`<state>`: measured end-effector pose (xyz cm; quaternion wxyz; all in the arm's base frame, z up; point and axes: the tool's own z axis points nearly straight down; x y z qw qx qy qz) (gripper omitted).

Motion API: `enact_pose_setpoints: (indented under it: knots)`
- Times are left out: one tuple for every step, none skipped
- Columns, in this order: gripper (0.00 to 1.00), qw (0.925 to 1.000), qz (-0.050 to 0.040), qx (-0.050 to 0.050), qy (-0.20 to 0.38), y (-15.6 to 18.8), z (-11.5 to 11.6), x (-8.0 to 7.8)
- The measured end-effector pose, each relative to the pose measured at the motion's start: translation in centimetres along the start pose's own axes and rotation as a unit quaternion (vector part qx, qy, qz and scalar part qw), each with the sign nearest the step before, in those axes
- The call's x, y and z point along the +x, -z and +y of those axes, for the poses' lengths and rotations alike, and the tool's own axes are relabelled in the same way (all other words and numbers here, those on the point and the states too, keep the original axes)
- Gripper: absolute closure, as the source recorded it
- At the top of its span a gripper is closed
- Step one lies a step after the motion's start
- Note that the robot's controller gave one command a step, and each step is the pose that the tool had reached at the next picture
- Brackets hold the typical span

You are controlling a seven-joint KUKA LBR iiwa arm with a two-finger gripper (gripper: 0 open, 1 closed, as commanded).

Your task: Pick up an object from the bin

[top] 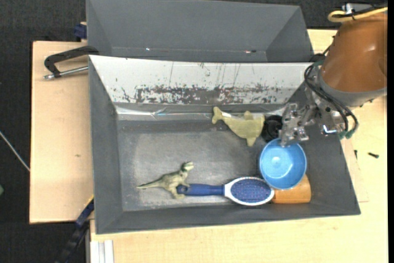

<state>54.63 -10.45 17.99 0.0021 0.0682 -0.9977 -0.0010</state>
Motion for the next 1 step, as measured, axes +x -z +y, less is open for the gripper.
enact_pose_setpoints:
  knots:
    - [1.00,0.9999,-0.0101,0.003,-0.009,13.87,-0.62,-1.01]
